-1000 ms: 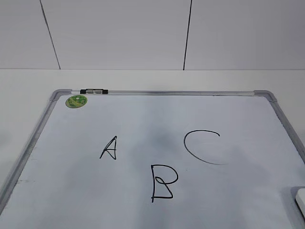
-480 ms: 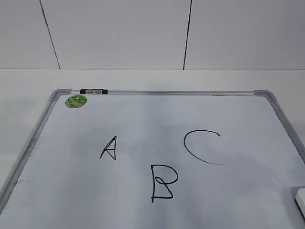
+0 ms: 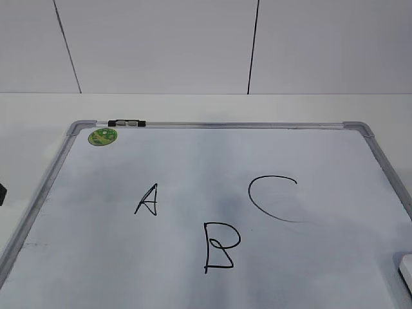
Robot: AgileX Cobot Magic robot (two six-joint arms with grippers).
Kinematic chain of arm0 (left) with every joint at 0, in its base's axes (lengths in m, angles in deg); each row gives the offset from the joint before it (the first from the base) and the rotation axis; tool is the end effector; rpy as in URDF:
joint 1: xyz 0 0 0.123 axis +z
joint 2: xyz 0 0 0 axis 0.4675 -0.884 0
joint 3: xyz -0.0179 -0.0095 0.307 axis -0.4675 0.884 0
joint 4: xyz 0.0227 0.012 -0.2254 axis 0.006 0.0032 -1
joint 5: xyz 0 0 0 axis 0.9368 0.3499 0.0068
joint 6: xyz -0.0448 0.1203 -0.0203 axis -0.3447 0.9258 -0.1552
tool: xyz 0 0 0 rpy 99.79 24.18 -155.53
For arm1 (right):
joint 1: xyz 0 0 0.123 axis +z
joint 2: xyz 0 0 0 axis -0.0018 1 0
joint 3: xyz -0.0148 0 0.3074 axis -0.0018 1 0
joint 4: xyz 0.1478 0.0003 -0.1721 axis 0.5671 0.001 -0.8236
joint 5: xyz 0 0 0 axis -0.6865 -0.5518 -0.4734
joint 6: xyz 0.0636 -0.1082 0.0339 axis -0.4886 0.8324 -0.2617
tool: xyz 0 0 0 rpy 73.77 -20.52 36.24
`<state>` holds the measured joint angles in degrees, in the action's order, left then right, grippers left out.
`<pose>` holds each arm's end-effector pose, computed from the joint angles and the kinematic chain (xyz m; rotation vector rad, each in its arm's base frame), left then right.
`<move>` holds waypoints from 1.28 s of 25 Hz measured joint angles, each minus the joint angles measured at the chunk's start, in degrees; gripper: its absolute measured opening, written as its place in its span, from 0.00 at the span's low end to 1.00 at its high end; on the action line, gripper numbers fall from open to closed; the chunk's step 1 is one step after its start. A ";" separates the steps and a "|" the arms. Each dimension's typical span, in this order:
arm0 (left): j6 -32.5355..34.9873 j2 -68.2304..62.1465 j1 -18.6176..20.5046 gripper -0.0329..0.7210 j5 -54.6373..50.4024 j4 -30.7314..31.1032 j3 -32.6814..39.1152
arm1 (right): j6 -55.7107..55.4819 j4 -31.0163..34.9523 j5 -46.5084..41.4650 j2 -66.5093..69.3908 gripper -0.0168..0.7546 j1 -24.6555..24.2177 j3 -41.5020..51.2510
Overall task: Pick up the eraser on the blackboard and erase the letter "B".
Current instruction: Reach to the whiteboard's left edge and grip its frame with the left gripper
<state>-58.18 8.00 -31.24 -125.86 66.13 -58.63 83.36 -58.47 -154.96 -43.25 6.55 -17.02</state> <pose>0.2028 -0.0380 0.2414 0.0390 2.7316 -0.3121 0.0590 0.0030 0.2633 -0.1957 2.6731 -0.0159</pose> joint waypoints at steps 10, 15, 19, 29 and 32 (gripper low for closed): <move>2.81 -11.97 0.00 0.62 7.70 -0.83 -0.44 | 0.00 0.09 -0.44 0.00 0.79 0.00 0.00; 4.48 -14.88 0.00 0.61 9.98 -1.51 -1.01 | 0.00 0.09 -0.53 0.00 0.79 0.00 0.00; 5.51 -18.03 0.00 0.61 9.98 -2.36 -3.39 | 0.00 0.09 -0.53 0.00 0.79 0.00 0.00; 6.01 -24.54 0.00 0.56 9.62 -3.03 -8.94 | 0.00 0.22 -0.53 0.00 0.79 0.00 0.00; 6.01 -26.73 0.00 0.55 8.94 -3.16 -9.70 | 0.00 0.22 -0.53 0.00 0.79 0.00 0.00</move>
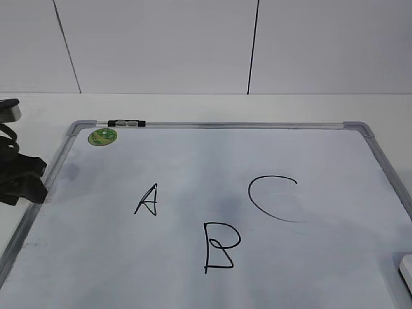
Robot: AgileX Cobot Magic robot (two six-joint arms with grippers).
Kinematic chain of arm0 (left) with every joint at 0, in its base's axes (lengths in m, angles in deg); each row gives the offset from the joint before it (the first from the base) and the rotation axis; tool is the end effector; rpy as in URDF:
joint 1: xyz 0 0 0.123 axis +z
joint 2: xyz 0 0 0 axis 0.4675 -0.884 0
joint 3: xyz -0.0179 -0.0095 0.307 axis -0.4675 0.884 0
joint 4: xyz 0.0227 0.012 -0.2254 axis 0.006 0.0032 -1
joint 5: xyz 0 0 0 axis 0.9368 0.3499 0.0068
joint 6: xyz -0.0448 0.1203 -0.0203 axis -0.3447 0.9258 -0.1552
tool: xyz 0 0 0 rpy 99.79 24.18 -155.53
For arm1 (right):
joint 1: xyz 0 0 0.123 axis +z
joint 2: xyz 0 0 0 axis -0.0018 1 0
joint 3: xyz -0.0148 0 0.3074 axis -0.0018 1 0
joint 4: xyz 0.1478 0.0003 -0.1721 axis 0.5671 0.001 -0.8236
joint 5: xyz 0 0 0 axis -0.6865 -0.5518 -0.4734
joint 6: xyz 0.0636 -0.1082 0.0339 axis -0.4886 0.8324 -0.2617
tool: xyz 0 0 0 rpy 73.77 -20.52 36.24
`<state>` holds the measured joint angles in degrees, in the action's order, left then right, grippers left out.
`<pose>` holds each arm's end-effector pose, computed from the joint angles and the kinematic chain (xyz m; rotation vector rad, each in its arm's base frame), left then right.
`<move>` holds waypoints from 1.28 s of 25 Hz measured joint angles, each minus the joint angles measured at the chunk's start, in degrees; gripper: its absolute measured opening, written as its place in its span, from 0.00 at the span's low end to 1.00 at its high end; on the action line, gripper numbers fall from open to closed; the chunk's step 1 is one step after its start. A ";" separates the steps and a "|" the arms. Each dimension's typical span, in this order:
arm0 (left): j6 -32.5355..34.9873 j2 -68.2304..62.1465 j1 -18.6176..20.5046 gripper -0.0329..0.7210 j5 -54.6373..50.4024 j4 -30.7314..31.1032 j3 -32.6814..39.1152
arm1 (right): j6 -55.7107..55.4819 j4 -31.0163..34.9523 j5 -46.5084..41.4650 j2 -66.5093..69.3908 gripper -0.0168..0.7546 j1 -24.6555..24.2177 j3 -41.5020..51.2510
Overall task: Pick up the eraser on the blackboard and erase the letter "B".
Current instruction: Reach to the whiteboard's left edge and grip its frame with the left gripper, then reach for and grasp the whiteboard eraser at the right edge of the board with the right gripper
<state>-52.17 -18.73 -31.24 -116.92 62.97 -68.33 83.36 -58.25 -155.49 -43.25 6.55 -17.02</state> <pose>0.3000 -0.0434 0.1710 0.0636 2.8624 -0.3042 0.0579 0.0033 0.2627 -0.1954 2.6826 -0.0113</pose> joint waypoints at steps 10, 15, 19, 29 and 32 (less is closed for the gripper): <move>0.08 -2.07 0.00 0.50 -0.47 -0.65 -0.11 | 0.10 0.00 0.00 0.00 0.79 0.00 0.00; 0.08 -2.07 0.00 0.45 -0.47 -0.65 -0.11 | 0.10 0.00 0.00 0.00 0.79 0.00 0.00; 0.08 -2.07 0.00 0.44 -0.47 -0.65 -0.11 | 0.10 0.00 0.00 0.00 0.79 0.00 0.00; 0.22 -4.57 0.00 0.44 -1.55 -0.87 -0.83 | 0.10 0.00 0.00 0.00 0.79 0.00 0.00; 0.22 -4.69 0.00 0.42 -1.66 -0.87 -0.92 | 0.10 0.00 0.00 0.00 0.79 0.00 0.00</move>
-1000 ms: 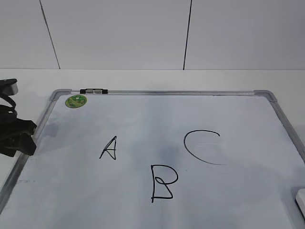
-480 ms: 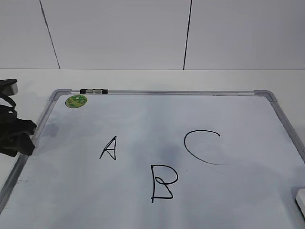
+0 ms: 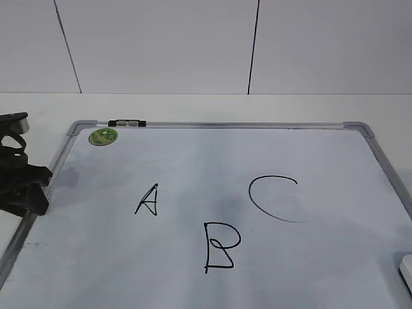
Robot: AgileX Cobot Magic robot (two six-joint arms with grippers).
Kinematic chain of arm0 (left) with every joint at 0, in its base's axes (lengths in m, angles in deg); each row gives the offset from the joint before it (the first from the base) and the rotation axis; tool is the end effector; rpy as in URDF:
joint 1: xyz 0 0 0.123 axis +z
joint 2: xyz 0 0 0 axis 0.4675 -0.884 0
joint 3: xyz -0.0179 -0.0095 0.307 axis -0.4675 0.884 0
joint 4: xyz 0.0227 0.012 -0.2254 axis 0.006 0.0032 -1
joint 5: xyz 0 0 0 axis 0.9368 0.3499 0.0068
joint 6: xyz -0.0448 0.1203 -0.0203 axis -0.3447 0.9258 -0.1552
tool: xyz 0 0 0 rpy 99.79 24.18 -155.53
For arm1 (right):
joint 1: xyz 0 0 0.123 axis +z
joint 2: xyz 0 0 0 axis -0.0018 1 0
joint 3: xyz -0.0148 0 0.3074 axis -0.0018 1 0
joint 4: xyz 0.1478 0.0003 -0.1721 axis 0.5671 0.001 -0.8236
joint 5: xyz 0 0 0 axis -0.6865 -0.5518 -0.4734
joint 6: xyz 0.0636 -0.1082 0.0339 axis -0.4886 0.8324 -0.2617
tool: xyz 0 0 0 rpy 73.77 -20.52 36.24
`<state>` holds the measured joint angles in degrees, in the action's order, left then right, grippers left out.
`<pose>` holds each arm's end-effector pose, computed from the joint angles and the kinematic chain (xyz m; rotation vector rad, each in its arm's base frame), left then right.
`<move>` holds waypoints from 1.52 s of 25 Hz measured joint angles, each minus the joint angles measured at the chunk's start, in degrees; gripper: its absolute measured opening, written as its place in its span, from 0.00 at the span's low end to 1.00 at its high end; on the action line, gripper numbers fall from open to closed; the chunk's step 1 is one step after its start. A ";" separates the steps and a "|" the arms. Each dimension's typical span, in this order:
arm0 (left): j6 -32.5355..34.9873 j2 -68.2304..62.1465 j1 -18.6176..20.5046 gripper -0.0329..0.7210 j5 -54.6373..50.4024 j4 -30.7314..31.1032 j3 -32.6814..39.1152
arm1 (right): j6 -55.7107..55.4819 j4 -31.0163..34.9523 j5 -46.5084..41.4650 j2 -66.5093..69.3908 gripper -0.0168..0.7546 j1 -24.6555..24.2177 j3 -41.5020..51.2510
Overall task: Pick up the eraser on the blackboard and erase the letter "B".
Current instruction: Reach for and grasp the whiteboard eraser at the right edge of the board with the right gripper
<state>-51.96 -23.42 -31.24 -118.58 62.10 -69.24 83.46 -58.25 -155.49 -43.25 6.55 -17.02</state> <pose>0.3037 -0.0457 0.1492 0.0495 2.9527 -0.3324 0.0579 0.0033 0.2627 -0.1977 2.6824 -0.0119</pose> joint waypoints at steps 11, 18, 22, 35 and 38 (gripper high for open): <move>-0.32 0.00 0.00 0.23 -0.54 -0.73 -0.03 | 0.00 0.00 -1.76 0.00 0.79 0.00 0.00; -0.54 0.00 0.00 0.22 -0.76 -0.80 -0.13 | -0.34 0.04 -2.07 1.44 0.79 0.00 0.00; -0.54 0.00 0.00 0.22 -0.76 -0.85 -0.13 | -0.67 1.66 -1.66 3.46 0.85 0.00 0.00; -0.66 0.00 0.00 0.21 -0.86 -0.94 -0.13 | -0.74 0.94 3.26 15.24 0.90 0.00 0.00; -0.66 0.00 0.00 0.21 -0.86 -0.94 -0.13 | -0.89 0.84 4.82 18.84 0.90 0.00 0.00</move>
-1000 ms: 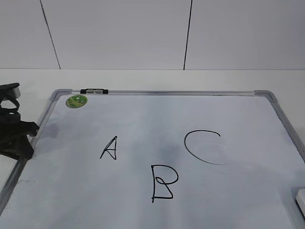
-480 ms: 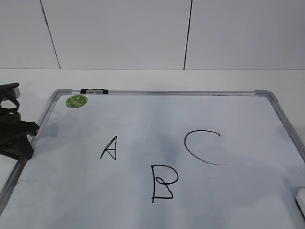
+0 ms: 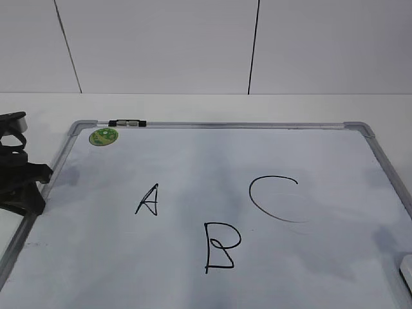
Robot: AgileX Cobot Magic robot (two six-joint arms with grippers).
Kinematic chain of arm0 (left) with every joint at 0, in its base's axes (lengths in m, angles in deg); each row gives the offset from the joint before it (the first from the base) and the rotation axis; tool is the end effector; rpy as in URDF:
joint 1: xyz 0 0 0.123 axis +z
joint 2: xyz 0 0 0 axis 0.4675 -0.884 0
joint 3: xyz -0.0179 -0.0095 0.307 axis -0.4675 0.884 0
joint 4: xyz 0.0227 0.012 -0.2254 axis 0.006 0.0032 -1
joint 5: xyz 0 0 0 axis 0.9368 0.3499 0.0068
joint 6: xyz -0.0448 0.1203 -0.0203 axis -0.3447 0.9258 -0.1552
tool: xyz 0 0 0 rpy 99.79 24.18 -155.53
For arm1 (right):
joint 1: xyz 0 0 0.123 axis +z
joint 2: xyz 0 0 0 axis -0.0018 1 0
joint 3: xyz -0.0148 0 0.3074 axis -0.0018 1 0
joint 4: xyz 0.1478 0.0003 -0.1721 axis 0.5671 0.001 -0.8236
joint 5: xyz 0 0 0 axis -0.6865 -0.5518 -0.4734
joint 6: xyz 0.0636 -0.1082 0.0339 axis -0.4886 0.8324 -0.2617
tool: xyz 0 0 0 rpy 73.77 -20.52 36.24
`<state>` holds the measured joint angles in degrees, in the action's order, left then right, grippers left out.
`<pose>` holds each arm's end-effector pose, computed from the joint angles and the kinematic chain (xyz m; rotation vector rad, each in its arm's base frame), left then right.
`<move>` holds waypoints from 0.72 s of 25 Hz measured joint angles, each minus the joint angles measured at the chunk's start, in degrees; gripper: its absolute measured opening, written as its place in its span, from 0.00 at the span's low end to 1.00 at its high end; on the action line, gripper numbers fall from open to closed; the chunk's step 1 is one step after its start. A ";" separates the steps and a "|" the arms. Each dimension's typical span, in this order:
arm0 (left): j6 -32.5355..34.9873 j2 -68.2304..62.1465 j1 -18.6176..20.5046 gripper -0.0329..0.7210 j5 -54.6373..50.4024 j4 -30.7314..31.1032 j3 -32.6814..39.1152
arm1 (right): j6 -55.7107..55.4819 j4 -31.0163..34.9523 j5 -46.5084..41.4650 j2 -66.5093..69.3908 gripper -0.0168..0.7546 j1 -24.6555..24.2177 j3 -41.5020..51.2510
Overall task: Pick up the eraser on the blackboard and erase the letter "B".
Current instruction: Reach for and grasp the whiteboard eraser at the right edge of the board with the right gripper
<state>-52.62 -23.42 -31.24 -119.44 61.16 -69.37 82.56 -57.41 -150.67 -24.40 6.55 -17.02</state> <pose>0.3027 -0.0475 0.1498 0.0176 2.9632 -0.3564 0.1102 0.0112 0.2383 -0.1938 2.9285 -0.0038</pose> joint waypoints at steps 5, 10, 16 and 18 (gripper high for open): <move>-0.02 0.00 0.00 0.20 0.00 -0.13 0.00 | -1.18 0.35 7.16 1.53 0.90 0.00 4.47; -0.12 0.00 0.00 0.20 0.00 -0.13 0.00 | -1.66 0.82 11.67 1.53 0.90 0.00 7.90; -0.12 0.00 0.00 0.20 0.00 -0.13 0.00 | -1.93 0.37 12.85 1.94 0.90 0.00 8.18; -0.12 0.00 0.00 0.20 0.00 -0.13 0.00 | -1.97 0.12 13.07 3.56 0.89 0.00 8.32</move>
<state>-52.74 -23.42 -31.24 -119.44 61.02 -69.37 80.59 -57.29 -137.60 -20.84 6.55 -8.70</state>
